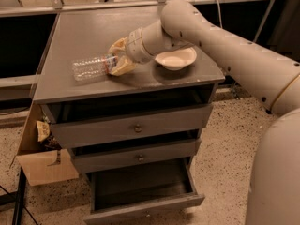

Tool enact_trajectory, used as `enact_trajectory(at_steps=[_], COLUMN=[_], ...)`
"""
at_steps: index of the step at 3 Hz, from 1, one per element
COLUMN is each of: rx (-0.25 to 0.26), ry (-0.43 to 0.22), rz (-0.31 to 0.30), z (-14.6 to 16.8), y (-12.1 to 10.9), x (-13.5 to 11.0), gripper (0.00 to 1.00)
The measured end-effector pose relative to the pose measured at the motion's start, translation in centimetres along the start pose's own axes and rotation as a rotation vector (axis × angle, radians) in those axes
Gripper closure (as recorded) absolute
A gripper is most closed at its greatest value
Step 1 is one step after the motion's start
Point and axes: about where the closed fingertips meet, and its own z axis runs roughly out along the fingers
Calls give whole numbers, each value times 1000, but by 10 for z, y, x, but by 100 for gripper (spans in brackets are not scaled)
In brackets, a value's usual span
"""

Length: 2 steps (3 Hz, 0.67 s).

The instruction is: Pick water bottle from bottom drawer and place on counter

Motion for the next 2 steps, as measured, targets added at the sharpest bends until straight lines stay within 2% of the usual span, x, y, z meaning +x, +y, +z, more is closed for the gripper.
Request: enact_trajectory(at_steps=[1,2], rx=[-15,-15], ry=[10,10], rz=[15,15], z=[7,7], y=[3,3], x=[7,7], gripper=[100,82])
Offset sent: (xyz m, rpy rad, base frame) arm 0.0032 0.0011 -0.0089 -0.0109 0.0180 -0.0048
